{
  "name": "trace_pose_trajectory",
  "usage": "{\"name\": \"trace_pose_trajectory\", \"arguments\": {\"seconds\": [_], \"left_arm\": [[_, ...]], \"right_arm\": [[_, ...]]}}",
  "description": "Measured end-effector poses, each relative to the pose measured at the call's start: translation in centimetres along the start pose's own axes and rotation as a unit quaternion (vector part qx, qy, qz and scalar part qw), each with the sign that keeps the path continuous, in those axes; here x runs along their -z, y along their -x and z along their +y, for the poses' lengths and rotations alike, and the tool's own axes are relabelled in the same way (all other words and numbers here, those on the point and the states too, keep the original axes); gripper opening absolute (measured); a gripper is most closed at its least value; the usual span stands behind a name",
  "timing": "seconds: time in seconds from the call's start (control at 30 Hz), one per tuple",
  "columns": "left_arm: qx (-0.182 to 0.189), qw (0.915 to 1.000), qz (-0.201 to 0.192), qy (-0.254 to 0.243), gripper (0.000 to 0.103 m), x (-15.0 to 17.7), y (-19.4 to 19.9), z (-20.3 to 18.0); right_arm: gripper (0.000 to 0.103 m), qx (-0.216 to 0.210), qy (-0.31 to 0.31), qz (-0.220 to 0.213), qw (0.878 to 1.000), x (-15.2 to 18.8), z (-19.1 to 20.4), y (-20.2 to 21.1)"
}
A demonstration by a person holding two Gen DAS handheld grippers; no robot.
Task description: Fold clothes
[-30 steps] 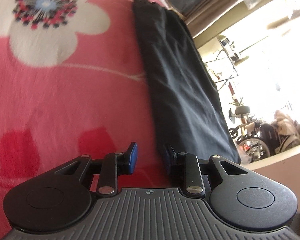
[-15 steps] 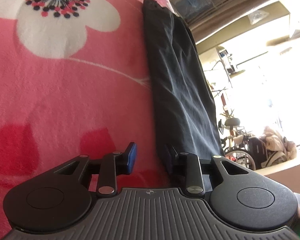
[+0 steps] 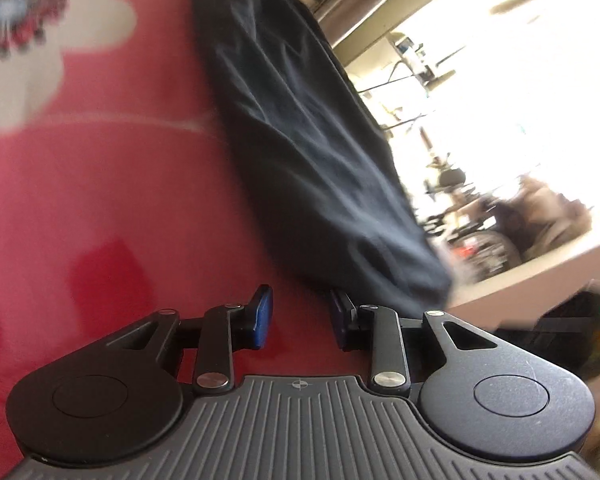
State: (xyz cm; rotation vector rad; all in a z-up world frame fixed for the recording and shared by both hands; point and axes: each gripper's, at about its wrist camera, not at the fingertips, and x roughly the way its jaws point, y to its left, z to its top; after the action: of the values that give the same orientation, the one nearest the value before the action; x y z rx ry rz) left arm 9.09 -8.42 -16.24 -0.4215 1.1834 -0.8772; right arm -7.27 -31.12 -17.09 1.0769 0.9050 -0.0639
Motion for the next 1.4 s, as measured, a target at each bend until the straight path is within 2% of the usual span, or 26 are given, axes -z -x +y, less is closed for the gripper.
{"name": "trace_pose_trajectory", "arguments": {"seconds": [0.1, 0.27, 0.37, 0.4, 0.5, 0.57, 0.6, 0.63, 0.67, 0.73, 0.8, 0.87, 0.97, 1.1, 1.13, 1.2, 1.23, 1.27, 1.3, 1.33, 1.37, 1.4], "left_arm": [[0.045, 0.9968, -0.002, 0.066, 0.032, -0.8, -0.1, 1.5], [0.068, 0.9893, 0.011, 0.128, 0.035, -0.9, -0.6, 3.5], [0.078, 0.9833, 0.009, 0.164, 0.048, -0.7, -1.1, 4.8], [0.08, 0.9815, 0.01, 0.173, 0.049, -0.6, -1.3, 5.1], [0.086, 0.9798, 0.012, 0.18, 0.046, -0.5, -2.0, 5.2], [0.087, 0.9828, 0.012, 0.162, 0.039, -0.5, -2.3, 4.6], [0.086, 0.9846, 0.014, 0.151, 0.032, -0.5, -2.4, 4.2], [0.088, 0.9855, 0.018, 0.144, 0.03, -0.4, -2.5, 4.0], [0.091, 0.9855, 0.02, 0.142, 0.028, -0.3, -2.6, 3.9], [0.095, 0.9853, 0.022, 0.14, 0.024, -0.1, -2.7, 3.9], [0.1, 0.9841, 0.022, 0.145, 0.018, 0.0, -2.7, 4.0], [0.108, 0.9817, 0.023, 0.155, 0.017, -0.2, -2.7, 4.3], [0.122, 0.9785, 0.025, 0.164, 0.016, -0.1, -2.6, 4.4], [0.152, 0.9689, 0.03, 0.194, 0.016, 0.2, -2.8, 4.7], [0.157, 0.9665, 0.03, 0.201, 0.016, 0.3, -2.7, 4.9], [0.167, 0.9617, 0.032, 0.215, 0.016, 0.5, -2.7, 5.4], [0.17, 0.9602, 0.033, 0.219, 0.016, 0.4, -2.8, 5.7], [0.174, 0.9587, 0.033, 0.223, 0.017, 0.4, -2.9, 6.1], [0.177, 0.9577, 0.033, 0.225, 0.017, 0.4, -2.8, 6.1], [0.18, 0.9568, 0.03, 0.226, 0.017, 0.4, -2.6, 6.2], [0.185, 0.9554, 0.021, 0.229, 0.017, 0.4, -2.4, 6.3], [0.191, 0.9538, 0.012, 0.232, 0.017, 0.5, -2.1, 6.5]], "right_arm": [[0.006, 0.016, 0.059, 0.007, 0.998, 0.3, 1.6, -0.2], [0.006, 0.035, 0.122, 0.014, 0.992, 0.8, 3.1, -0.5], [0.006, 0.046, 0.144, 0.016, 0.988, 1.3, 3.7, 0.0], [0.006, 0.054, 0.156, 0.017, 0.986, 1.5, 4.0, -0.2], [0.007, 0.085, 0.198, 0.023, 0.976, 2.0, 5.2, -0.8], [0.01, 0.127, 0.245, 0.025, 0.961, 2.7, 6.4, -1.3], [0.012, 0.15, 0.275, 0.025, 0.949, 3.2, 7.2, -1.6], [0.021, 0.173, 0.305, 0.022, 0.936, 4.0, 8.0, -1.9], [0.035, 0.191, 0.332, 0.017, 0.924, 4.7, 8.6, -2.1], [0.05, 0.221, 0.396, -0.001, 0.891, 6.4, 10.2, -2.2], [0.051, 0.246, 0.461, -0.016, 0.853, 8.2, 11.6, -2.6], [0.051, 0.263, 0.518, -0.029, 0.814, 9.9, 12.8, -3.4], [0.051, 0.281, 0.571, -0.035, 0.771, 11.5, 13.4, -5.3], [0.05, 0.303, 0.626, -0.038, 0.718, 13.0, 13.3, -8.2], [0.049, 0.306, 0.634, -0.043, 0.708, 13.2, 13.1, -8.6], [0.039, 0.317, 0.644, -0.056, 0.694, 13.3, 12.9, -9.3], [0.02, 0.319, 0.642, -0.062, 0.694, 13.1, 12.9, -9.4], [0.01, 0.322, 0.636, -0.07, 0.698, 12.9, 12.8, -9.4], [0.007, 0.322, 0.628, -0.077, 0.704, 12.5, 12.8, -9.2], [0.002, 0.317, 0.618, -0.082, 0.715, 12.1, 12.8, -8.8], [0.001, 0.307, 0.602, -0.085, 0.732, 11.5, 12.9, -8.2], [0.001, 0.292, 0.58, -0.086, 0.756, 10.7, 12.9, -7.6]]}}
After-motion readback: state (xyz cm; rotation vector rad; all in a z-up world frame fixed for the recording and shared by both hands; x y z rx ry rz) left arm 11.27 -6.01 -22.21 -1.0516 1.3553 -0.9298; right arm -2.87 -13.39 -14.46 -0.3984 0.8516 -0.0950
